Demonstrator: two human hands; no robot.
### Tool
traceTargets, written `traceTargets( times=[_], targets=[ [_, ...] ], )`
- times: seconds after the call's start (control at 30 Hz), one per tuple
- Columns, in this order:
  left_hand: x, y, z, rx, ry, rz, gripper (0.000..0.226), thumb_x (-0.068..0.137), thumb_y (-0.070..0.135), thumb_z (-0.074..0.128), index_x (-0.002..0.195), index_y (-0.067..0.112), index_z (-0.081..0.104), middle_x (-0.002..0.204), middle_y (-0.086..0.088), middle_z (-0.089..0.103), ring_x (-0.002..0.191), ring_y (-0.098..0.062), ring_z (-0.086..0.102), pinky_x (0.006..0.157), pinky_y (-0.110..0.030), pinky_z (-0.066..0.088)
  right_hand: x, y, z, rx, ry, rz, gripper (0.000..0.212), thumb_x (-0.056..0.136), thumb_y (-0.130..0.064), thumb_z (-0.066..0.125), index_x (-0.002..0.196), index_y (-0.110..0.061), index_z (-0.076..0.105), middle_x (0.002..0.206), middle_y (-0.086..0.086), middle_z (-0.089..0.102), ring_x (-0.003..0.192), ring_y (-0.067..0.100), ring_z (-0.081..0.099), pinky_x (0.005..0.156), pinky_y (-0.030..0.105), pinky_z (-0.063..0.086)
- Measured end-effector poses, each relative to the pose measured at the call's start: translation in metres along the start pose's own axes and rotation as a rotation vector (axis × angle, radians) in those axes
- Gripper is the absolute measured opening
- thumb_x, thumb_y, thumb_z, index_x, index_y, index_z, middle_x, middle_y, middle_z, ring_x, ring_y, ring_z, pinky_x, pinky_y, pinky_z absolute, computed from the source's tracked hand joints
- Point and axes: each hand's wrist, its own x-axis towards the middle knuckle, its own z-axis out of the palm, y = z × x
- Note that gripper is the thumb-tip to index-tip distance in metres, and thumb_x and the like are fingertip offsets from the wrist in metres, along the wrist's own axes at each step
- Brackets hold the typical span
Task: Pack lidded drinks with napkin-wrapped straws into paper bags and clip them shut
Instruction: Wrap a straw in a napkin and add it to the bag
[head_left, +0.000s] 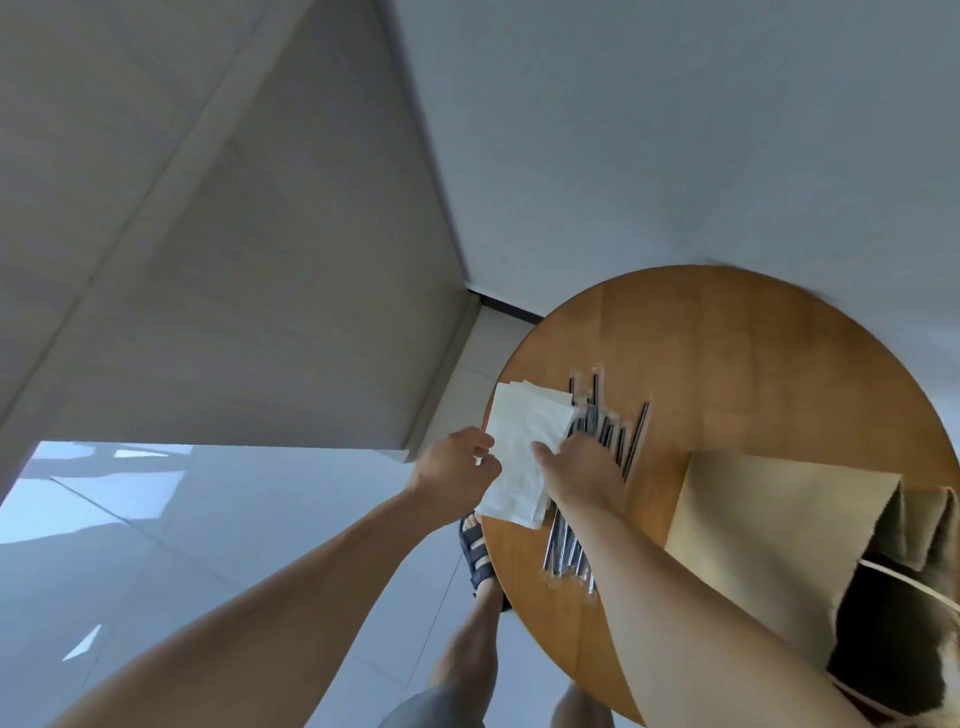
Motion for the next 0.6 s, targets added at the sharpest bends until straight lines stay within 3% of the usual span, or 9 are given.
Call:
traceTargets(
  times=[0.07,0.2,0.33,0.47,0.6],
  targets=[
    [0.002,0.0,0.0,-0.007,0.024,-0.001,0.036,0.094,0.021,0.051,0.13,0.019,0.058,0.128,0.003,0.063,0.108,-0.017,0.06,0.085,-0.026,0.051,0.003,0.0,0.006,-0.024,0.019,0.003,0.036,0.094,-0.043,0.054,0.077,-0.012,0.06,0.066,-0.003,0.061,0.054,0.013,0.059,0.041,0.018,0.031],
    [0.004,0.006,0.0,-0.028,0.034,0.011,0.036,0.095,0.02,0.052,0.129,0.018,0.059,0.127,0.002,0.063,0.107,-0.016,0.06,0.082,-0.022,0.05,0.003,0.006,0.013,-0.073,0.03,0.018,0.03,0.097,-0.031,0.048,0.078,-0.014,0.064,0.064,-0.003,0.061,0.051,0.01,0.059,0.039,0.017,0.033],
    [0.005,0.01,-0.001,-0.046,0.039,0.018,0.035,0.095,0.019,0.052,0.13,0.018,0.058,0.127,0.002,0.062,0.102,-0.012,0.057,0.072,-0.015,0.046,0.001,0.009,0.012,-0.021,0.056,0.015,0.03,0.095,-0.044,0.052,0.088,-0.016,0.058,0.071,-0.005,0.063,0.057,0.012,0.06,0.042,0.018,0.033],
    [0.004,0.01,-0.001,-0.061,0.041,0.013,0.036,0.095,0.019,0.052,0.13,0.017,0.058,0.127,0.002,0.062,0.11,-0.015,0.059,0.084,-0.021,0.048,0.006,0.007,0.016,-0.058,0.049,-0.01,0.03,0.095,-0.04,0.052,0.083,-0.016,0.065,0.064,-0.007,0.061,0.049,0.006,0.056,0.038,0.015,0.03],
    [0.002,0.008,0.001,-0.048,0.04,0.007,0.036,0.095,0.018,0.052,0.131,0.016,0.058,0.127,0.002,0.062,0.11,-0.015,0.059,0.084,-0.021,0.046,0.01,0.012,0.021,-0.07,0.015,-0.022,0.028,0.096,-0.033,0.051,0.077,-0.016,0.064,0.06,-0.006,0.06,0.046,0.006,0.056,0.036,0.015,0.029]
  ],
)
